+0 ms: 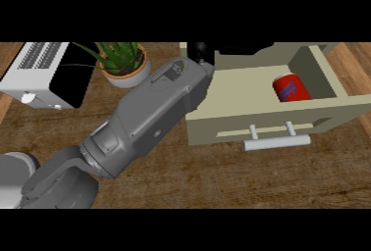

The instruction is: Pick up the can, place it into the drawer and close the drawer

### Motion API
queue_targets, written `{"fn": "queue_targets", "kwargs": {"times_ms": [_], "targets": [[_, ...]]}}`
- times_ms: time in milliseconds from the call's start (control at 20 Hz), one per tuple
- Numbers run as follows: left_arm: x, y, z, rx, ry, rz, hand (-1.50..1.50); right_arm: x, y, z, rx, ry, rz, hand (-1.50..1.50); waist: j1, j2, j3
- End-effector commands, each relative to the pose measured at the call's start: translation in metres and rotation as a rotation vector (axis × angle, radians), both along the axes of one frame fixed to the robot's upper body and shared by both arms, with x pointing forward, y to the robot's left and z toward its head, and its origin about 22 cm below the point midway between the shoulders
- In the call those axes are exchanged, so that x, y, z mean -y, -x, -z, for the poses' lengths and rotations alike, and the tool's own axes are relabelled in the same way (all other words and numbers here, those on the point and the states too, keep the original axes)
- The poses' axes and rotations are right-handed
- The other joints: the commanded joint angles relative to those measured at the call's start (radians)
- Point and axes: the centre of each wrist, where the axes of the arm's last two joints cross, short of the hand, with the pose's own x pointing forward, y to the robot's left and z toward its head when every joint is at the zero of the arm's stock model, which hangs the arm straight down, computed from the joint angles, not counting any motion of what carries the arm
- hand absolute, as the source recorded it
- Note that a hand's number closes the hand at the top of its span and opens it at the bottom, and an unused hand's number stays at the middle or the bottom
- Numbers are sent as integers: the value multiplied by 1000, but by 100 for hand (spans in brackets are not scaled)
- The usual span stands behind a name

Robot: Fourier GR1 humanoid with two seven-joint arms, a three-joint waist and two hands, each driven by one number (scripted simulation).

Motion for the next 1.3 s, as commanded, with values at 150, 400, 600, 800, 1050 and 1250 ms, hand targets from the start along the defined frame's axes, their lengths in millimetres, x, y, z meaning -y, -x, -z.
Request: {"fn": "queue_targets", "kwargs": {"times_ms": [150, 400, 600, 800, 1050, 1250], "targets": [[4, 5, -4, 36, 58, 13, -150, -5, -7, -25, 110, 281, -49, -150, 11, -1, 0], [4, 1, -7, 102, 44, 29, -150, -20, -20, -32, 169, 392, -51, -150, 37, 2, -1], [6, -2, -20, 115, 50, 27, -150, -42, -28, -38, 207, 487, -46, -150, 55, 0, -1], [12, 2, -26, 86, 61, 55, -150, -63, -55, -37, 178, 592, -45, -150, 84, -3, -1], [7, 4, -11, 70, 86, 29, -150, -81, -85, -31, 168, 732, -52, -150, 90, -11, -2], [7, 8, -10, 58, 81, 31, -150, -100, -112, -19, 170, 775, -20, -150, 106, -19, -2]]}}
